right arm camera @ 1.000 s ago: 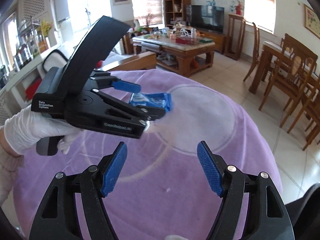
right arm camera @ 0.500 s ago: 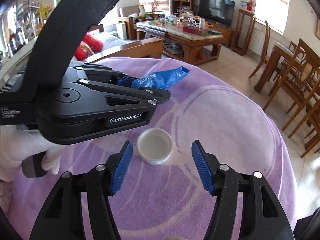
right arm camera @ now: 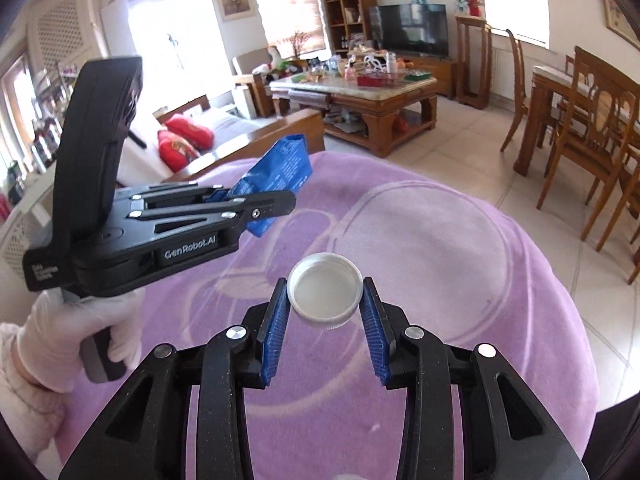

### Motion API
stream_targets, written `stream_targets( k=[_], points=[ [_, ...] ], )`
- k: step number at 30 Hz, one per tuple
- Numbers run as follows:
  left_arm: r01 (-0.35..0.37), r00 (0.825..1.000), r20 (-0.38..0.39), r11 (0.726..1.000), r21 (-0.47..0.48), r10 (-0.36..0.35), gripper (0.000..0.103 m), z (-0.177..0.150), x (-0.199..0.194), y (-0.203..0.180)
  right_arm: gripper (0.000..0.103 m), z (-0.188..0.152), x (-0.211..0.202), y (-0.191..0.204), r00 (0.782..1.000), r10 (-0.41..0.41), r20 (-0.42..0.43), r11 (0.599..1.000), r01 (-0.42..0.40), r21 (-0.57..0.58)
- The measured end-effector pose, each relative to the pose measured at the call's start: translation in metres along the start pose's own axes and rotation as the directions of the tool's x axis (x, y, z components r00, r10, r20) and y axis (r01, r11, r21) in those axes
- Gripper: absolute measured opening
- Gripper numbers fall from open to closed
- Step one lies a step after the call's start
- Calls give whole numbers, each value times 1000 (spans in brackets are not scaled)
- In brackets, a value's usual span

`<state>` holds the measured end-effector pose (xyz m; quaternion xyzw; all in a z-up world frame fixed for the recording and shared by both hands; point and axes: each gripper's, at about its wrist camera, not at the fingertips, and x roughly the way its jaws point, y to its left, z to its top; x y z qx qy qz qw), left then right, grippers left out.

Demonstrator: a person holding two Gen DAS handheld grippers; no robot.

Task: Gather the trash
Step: 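Grasp the blue wet-wipe packet with the left gripper while the right grasps the small white cup, then carry the wipe packet and small cup over the bin and open both grippers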

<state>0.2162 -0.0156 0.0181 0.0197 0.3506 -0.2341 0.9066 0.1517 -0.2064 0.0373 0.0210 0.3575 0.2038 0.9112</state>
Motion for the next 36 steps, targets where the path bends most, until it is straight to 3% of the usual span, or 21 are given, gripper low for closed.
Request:
stream_targets(
  k=[4,8,12,19,26,36],
  points=[
    [53,996,65,997,61,-57,19,8,-23,-54,36,-26,-74,-29,990,-44,132,995,32,92],
    [126,984,106,982,142,-141,19,9,-40,-126,36,-56,-143,-72,962,-147,231,979,108,172],
    [185,970,112,953,240,-216,19,3,-41,-197,36,-92,-204,-123,928,-249,276,947,174,270],
    [309,939,48,899,309,-339,19,-18,-17,-302,36,-164,-278,-212,872,-402,278,862,258,436],
    [383,917,-33,858,343,-397,19,-43,14,-368,36,-221,-302,-280,856,-462,229,797,288,531],
    [391,920,-139,847,359,-366,19,-61,57,-388,36,-254,-282,-317,867,-463,183,746,269,609]
  ],
)
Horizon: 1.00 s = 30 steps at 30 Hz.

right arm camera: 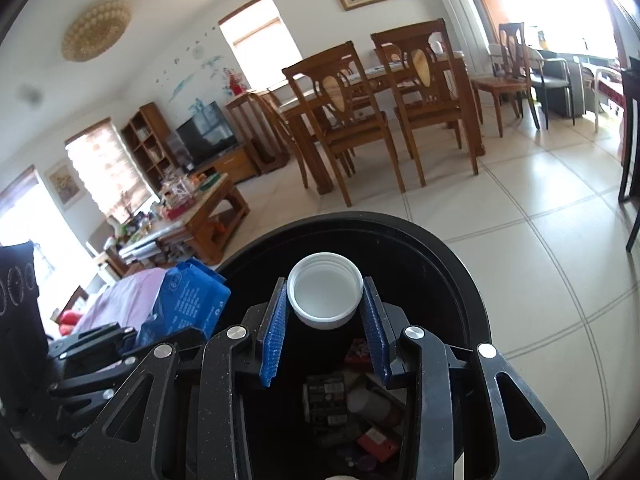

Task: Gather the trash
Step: 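Carry the wipe packet and small cup over the bin and open both grippers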

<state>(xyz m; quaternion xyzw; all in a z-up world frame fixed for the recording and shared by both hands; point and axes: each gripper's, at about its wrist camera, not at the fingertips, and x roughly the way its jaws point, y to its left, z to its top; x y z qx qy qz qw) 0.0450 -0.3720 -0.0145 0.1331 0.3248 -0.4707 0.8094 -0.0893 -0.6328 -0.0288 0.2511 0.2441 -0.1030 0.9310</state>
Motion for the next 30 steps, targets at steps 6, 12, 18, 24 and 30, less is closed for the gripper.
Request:
stream_targets(
  k=[6,12,18,24,30],
  points=[
    [5,1000,-30,1000,20,-4,21,-3,7,-3,39,-1,10,1,1000,-15,-9,1000,15,22],
    [-9,1000,-28,999,41,10,59,-2,4,-8,53,1,7,4,1000,-17,3,999,17,27],
    [-54,998,42,996,64,52,93,-2,-12,-17,74,4,-6,15,999,-12,36,1000,11,22],
    [-82,996,54,991,106,77,98,-2,-18,-25,84,5,-16,32,998,-22,59,1000,23,-1],
    [-113,992,74,983,143,103,98,-2,-25,-33,92,5,-24,42,997,-30,78,1000,30,0]
  ],
)
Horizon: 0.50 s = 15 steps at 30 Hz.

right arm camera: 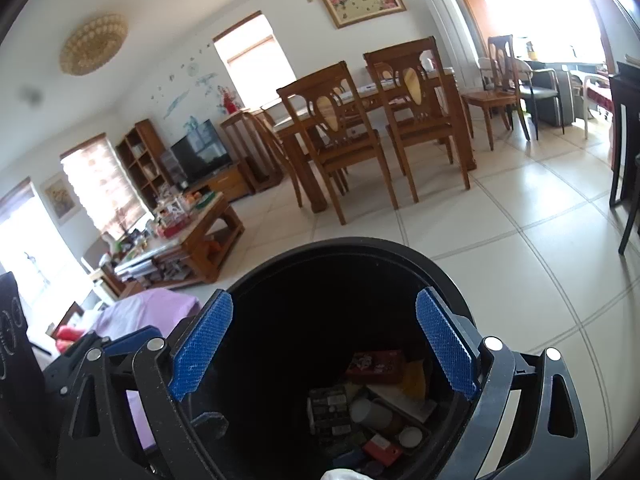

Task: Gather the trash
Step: 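Carry the wipe packet and small cup over the bin and open both grippers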

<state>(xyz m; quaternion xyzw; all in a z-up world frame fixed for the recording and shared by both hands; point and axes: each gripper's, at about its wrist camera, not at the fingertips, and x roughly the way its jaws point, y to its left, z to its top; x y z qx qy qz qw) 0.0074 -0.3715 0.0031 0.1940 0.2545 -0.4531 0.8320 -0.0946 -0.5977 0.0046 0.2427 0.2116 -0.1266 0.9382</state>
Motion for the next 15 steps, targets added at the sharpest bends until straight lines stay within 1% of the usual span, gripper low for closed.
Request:
stream_targets(
  k=[5,9,10,12,15],
  points=[
    [23,1000,-5,1000,-15,-23,98,1,-5,0,92,2,-7,6,1000,-10,13,1000,10,4],
    [43,999,12,999,-26,-42,98,1,-11,0,92,2,-13,11,999,-19,25,1000,19,5],
    [45,999,16,999,-27,-44,98,1,-13,0,92,3,-14,10,999,-20,27,1000,20,5],
    [45,999,29,999,-24,-44,98,0,-17,-1,96,3,-16,13,999,-22,31,1000,22,8],
    [37,999,38,999,-19,-36,98,-3,-22,-1,96,1,-19,16,999,-23,38,1000,23,7]
  ],
)
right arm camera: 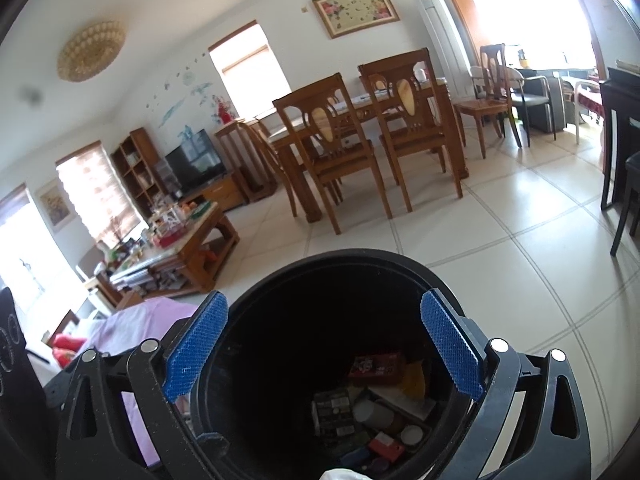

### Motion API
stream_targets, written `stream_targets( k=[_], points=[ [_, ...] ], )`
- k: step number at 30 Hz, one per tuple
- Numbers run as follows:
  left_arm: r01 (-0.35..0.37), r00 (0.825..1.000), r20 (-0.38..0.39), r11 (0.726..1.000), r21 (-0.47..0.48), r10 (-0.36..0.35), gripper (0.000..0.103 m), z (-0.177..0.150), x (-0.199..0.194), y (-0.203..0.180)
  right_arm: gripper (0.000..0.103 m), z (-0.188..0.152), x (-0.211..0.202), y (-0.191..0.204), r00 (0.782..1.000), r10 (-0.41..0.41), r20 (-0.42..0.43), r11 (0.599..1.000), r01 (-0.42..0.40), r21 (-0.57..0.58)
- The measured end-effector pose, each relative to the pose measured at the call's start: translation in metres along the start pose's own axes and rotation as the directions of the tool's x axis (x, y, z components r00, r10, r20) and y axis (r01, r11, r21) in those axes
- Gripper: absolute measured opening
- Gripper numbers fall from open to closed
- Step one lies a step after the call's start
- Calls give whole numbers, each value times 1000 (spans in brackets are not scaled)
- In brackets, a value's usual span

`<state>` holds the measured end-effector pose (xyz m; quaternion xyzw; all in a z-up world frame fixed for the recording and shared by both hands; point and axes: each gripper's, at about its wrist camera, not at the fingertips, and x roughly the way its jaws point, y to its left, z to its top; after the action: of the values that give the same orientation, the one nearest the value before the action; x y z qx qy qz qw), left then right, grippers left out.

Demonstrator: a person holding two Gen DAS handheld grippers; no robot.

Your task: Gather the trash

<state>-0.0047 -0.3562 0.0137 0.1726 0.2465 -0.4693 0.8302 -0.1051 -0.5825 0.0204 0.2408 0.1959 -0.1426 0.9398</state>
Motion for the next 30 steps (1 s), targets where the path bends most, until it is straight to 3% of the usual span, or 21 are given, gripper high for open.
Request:
stream_targets(
  k=[17,30],
  points=[
    [32,999,14,999,-42,-31,98,-5,-15,10,96,0,-10,10,1000,-21,22,1000,21,3],
    [-24,999,38,997,-68,27,98,-11,-38,21,96,1,-11,15,999,-20,31,1000,20,5]
  ],
)
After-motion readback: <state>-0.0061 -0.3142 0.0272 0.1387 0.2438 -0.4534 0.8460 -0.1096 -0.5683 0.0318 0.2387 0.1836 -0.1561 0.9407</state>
